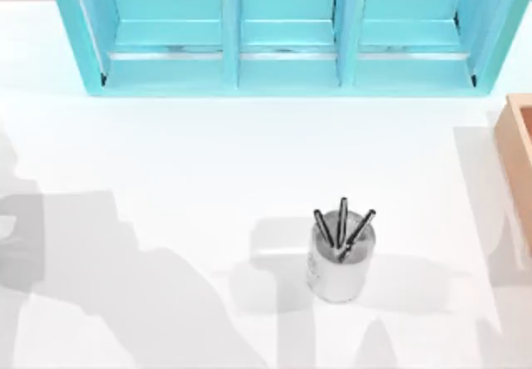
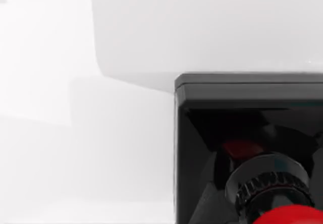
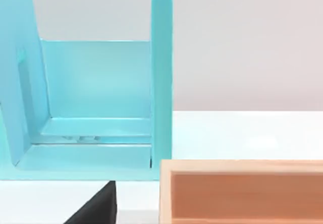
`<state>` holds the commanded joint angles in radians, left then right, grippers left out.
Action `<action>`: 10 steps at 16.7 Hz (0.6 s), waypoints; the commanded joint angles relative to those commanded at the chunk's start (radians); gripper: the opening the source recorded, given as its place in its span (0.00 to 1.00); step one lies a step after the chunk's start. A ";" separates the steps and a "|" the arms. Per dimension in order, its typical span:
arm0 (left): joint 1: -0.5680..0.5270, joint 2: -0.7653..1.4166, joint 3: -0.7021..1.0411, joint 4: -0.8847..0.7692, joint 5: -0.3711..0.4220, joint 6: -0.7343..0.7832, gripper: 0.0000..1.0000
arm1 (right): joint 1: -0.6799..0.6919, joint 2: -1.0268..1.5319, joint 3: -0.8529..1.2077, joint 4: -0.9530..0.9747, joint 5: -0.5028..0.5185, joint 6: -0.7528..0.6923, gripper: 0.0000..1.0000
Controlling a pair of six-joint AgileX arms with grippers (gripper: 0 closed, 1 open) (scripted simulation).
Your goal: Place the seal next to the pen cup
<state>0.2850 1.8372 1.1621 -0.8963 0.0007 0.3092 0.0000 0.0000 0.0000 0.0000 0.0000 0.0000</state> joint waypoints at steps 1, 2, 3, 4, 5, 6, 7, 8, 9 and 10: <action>-0.002 -0.001 0.000 0.000 0.000 0.001 0.00 | 0.000 0.000 0.000 0.000 0.000 0.000 1.00; -0.004 -0.001 0.003 -0.003 0.000 -0.002 0.00 | 0.000 0.000 0.000 0.000 0.000 0.000 1.00; -0.015 -0.002 0.016 -0.016 0.000 -0.014 0.00 | 0.000 0.000 0.000 0.000 0.000 0.000 1.00; -0.036 -0.006 0.039 -0.040 0.000 -0.037 0.00 | 0.000 0.000 0.000 0.000 0.000 0.000 1.00; -0.066 -0.011 0.069 -0.074 0.000 -0.068 0.00 | 0.000 0.000 0.000 0.000 0.000 0.000 1.00; -0.103 -0.019 0.105 -0.119 0.000 -0.105 0.00 | 0.000 0.000 0.000 0.000 0.000 0.000 1.00; -0.145 -0.029 0.145 -0.175 0.000 -0.146 0.00 | 0.000 0.000 0.000 0.000 0.000 0.000 1.00; -0.190 -0.041 0.186 -0.238 0.000 -0.191 0.00 | 0.000 0.000 0.000 0.000 0.000 0.000 1.00; -0.238 -0.054 0.227 -0.303 0.000 -0.238 0.00 | 0.000 0.000 0.000 0.000 0.000 0.000 1.00; -0.287 -0.069 0.268 -0.365 0.001 -0.286 0.00 | 0.000 0.000 0.000 0.000 0.000 0.000 1.00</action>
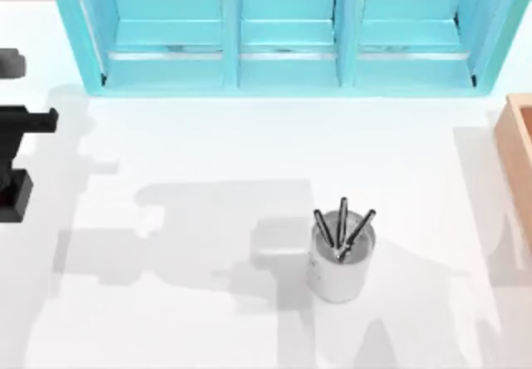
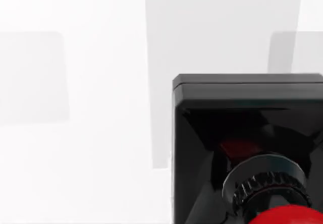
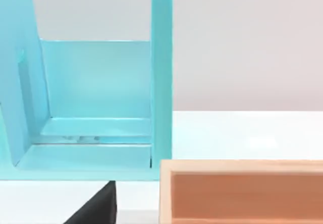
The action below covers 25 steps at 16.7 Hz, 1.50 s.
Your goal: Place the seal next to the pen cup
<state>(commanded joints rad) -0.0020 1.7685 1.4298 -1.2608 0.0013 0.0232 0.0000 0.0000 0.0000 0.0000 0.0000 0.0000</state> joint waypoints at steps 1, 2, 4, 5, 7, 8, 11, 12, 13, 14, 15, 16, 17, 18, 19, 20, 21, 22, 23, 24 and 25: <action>-0.047 -0.015 0.038 -0.055 0.000 -0.047 0.00 | 0.000 0.000 0.000 0.000 0.000 0.000 1.00; -0.089 -0.031 0.073 -0.100 0.000 -0.089 0.00 | 0.000 0.000 0.000 0.000 0.000 0.000 1.00; -0.147 -0.057 0.123 -0.159 -0.001 -0.147 0.00 | 0.000 0.000 0.000 0.000 0.000 0.000 1.00; -0.160 -0.065 0.135 -0.172 -0.001 -0.160 0.00 | 0.000 0.000 0.000 0.000 0.000 0.000 1.00; -0.163 -0.067 0.137 -0.175 -0.001 -0.163 0.00 | 0.000 0.000 0.000 0.000 0.000 0.000 1.00; -0.163 -0.067 0.137 -0.175 -0.001 -0.163 0.00 | 0.000 0.000 0.000 0.000 0.000 0.000 1.00; -0.173 -0.055 0.141 -0.172 0.000 -0.176 0.00 | 0.000 0.000 0.000 0.000 0.000 0.000 1.00; -0.196 -0.044 0.149 -0.172 -0.001 -0.199 0.00 | 0.000 0.000 0.000 0.000 0.000 0.000 1.00; -0.230 -0.031 0.158 -0.170 -0.001 -0.232 0.00 | 0.000 0.000 0.000 0.000 0.000 0.000 1.00; -0.274 -0.015 0.169 -0.167 -0.001 -0.275 0.00 | 0.000 0.000 0.000 0.000 0.000 0.000 1.00; -0.327 0.002 0.178 -0.162 -0.001 -0.326 0.00 | 0.000 0.000 0.000 0.000 0.000 0.000 1.00; -0.388 0.019 0.187 -0.156 -0.001 -0.384 0.00 | 0.000 0.000 0.000 0.000 0.000 0.000 1.00; -0.453 0.036 0.196 -0.150 0.000 -0.449 0.00 | 0.000 0.000 0.000 0.000 0.000 0.000 1.00; -0.521 0.054 0.204 -0.143 0.001 -0.517 0.00 | 0.000 0.000 0.000 0.000 0.000 0.000 1.00; -0.588 0.072 0.213 -0.135 0.002 -0.584 0.00 | 0.000 0.000 0.000 0.000 0.000 0.000 1.00; -0.651 0.088 0.221 -0.127 0.003 -0.649 0.00 | 0.000 0.000 0.000 0.000 0.000 0.000 1.00; -0.707 0.101 0.228 -0.118 0.003 -0.706 0.00 | 0.000 0.000 0.000 0.000 0.000 0.000 1.00; -0.753 0.111 0.233 -0.108 0.003 -0.753 0.00 | 0.000 0.000 0.000 0.000 0.000 0.000 1.00; -0.789 0.118 0.236 -0.099 0.002 -0.788 0.00 | 0.000 0.000 0.000 0.000 0.000 0.000 1.00; -0.814 0.122 0.237 -0.092 0.001 -0.813 0.00 | 0.000 0.000 0.000 0.000 0.000 0.000 1.00; -0.828 0.124 0.238 -0.086 0.000 -0.828 0.00 | 0.000 0.000 0.000 0.000 0.000 0.000 1.00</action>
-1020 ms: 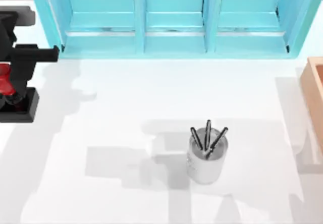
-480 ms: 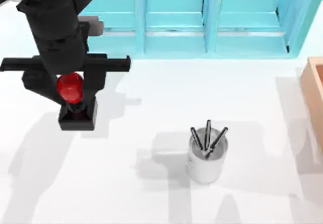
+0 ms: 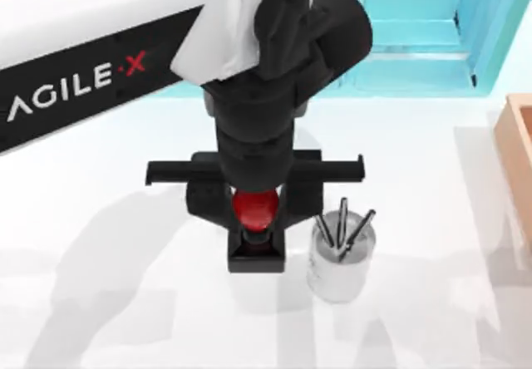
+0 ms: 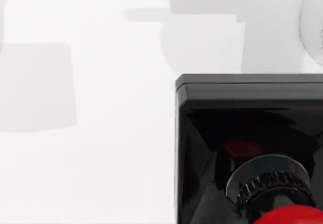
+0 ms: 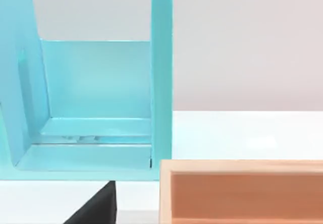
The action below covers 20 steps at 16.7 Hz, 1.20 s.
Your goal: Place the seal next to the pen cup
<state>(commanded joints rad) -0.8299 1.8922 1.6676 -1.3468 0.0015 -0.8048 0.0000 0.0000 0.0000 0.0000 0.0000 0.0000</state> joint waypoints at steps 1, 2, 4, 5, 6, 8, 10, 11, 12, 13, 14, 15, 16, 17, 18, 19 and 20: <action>-0.003 0.000 0.000 0.002 0.000 -0.003 0.00 | 0.000 0.000 0.000 0.000 0.000 0.000 1.00; -0.003 0.000 0.000 0.002 0.000 -0.003 0.00 | 0.000 0.000 0.000 0.000 0.000 0.000 1.00; 0.000 -0.003 -0.003 0.000 0.000 -0.001 0.00 | 0.000 0.000 0.000 0.000 0.000 0.000 1.00; 0.000 -0.004 -0.006 0.003 0.000 -0.001 0.00 | 0.000 0.000 0.000 0.000 0.000 0.000 1.00; 0.000 -0.004 -0.014 0.012 -0.001 -0.001 0.00 | 0.000 0.000 0.000 0.000 0.000 0.000 1.00; -0.001 -0.001 -0.040 0.037 0.003 -0.002 0.00 | 0.000 0.000 0.000 0.000 0.000 0.000 1.00; -0.003 0.001 -0.058 0.059 0.001 -0.003 0.00 | 0.000 0.000 0.000 0.000 0.000 0.000 1.00; -0.003 0.001 -0.059 0.061 0.000 -0.003 0.00 | 0.000 0.000 0.000 0.000 0.000 0.000 1.00; -0.003 0.001 -0.059 0.061 0.000 -0.003 0.00 | 0.000 0.000 0.000 0.000 0.000 0.000 1.00; -0.003 0.001 -0.059 0.061 0.000 -0.003 0.00 | 0.000 0.000 0.000 0.000 0.000 0.000 1.00; -0.003 0.001 -0.059 0.061 0.000 -0.003 0.08 | 0.000 0.000 0.000 0.000 0.000 0.000 1.00; -0.003 0.001 -0.059 0.061 0.000 -0.003 0.15 | 0.000 0.000 0.000 0.000 0.000 0.000 1.00; -0.003 0.001 -0.059 0.061 0.000 -0.003 0.23 | 0.000 0.000 0.000 0.000 0.000 0.000 1.00; -0.003 0.001 -0.059 0.061 0.000 -0.003 0.30 | 0.000 0.000 0.000 0.000 0.000 0.000 1.00; -0.003 0.001 -0.059 0.061 0.000 -0.003 0.38 | 0.000 0.000 0.000 0.000 0.000 0.000 1.00; -0.003 0.001 -0.059 0.061 0.000 -0.003 0.45 | 0.000 0.000 0.000 0.000 0.000 0.000 1.00; -0.003 0.001 -0.059 0.061 0.000 -0.003 0.53 | 0.000 0.000 0.000 0.000 0.000 0.000 1.00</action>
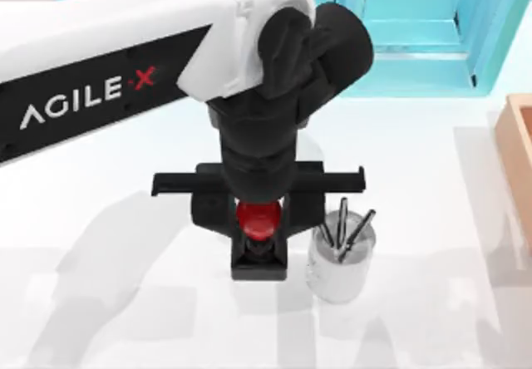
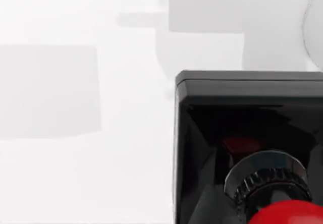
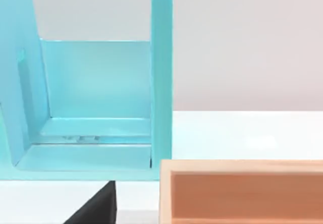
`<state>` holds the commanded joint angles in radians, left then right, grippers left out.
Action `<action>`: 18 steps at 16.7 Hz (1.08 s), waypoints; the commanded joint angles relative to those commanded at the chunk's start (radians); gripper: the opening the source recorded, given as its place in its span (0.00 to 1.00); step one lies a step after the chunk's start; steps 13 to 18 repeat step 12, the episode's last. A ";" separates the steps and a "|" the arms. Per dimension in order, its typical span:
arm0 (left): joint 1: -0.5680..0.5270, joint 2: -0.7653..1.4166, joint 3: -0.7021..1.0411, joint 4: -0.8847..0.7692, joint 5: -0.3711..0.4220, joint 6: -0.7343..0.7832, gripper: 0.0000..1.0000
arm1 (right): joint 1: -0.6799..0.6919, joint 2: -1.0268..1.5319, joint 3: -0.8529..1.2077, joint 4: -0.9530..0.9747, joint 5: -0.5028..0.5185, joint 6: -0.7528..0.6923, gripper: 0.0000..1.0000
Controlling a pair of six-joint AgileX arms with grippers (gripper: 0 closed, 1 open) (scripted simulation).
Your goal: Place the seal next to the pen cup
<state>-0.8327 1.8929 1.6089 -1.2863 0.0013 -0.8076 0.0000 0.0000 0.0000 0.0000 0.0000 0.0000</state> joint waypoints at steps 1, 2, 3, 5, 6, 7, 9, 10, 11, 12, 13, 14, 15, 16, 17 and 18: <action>0.000 0.000 0.000 0.000 0.000 0.000 0.60 | 0.000 0.000 0.000 0.000 0.000 0.000 1.00; 0.000 0.000 0.000 0.000 0.000 0.000 0.68 | 0.000 0.000 0.000 0.000 0.000 0.000 1.00; 0.000 0.000 0.000 0.000 0.000 0.000 0.75 | 0.000 0.000 0.000 0.000 0.000 0.000 1.00; 0.000 0.000 0.000 0.000 0.000 0.000 0.90 | 0.000 0.000 0.000 0.000 0.000 0.000 1.00; 0.000 0.000 0.000 0.000 0.000 0.000 0.98 | 0.000 0.000 0.000 0.000 0.000 0.000 1.00; 0.000 0.000 0.000 0.000 0.000 0.000 1.00 | 0.000 0.000 0.000 0.000 0.000 0.000 1.00; 0.000 0.000 0.000 0.000 0.000 0.000 1.00 | 0.000 0.000 0.000 0.000 0.000 0.000 1.00; 0.000 0.000 0.000 0.000 0.000 0.000 1.00 | 0.000 0.000 0.000 0.000 0.000 0.000 1.00; 0.000 0.000 0.000 0.000 0.000 0.000 1.00 | 0.000 0.000 0.000 0.000 0.000 0.000 1.00; 0.000 0.000 0.000 0.000 0.000 0.000 1.00 | 0.000 0.000 0.000 0.000 0.000 0.000 1.00; 0.000 0.000 0.000 0.000 0.000 0.000 1.00 | 0.000 0.000 0.000 0.000 0.000 0.000 1.00; 0.000 0.000 0.000 0.000 0.000 0.000 1.00 | 0.000 0.000 0.000 0.000 0.000 0.000 1.00; 0.000 0.000 0.000 0.000 0.000 0.000 1.00 | 0.000 0.000 0.000 0.000 0.000 0.000 1.00; 0.000 0.000 0.000 0.000 0.000 0.000 1.00 | 0.000 0.000 0.000 0.000 0.000 0.000 1.00; 0.000 0.000 0.000 0.000 0.000 0.000 1.00 | 0.000 0.000 0.000 0.000 0.000 0.000 1.00; 0.000 0.000 0.000 0.000 0.000 0.000 1.00 | 0.000 0.000 0.000 0.000 0.000 0.000 1.00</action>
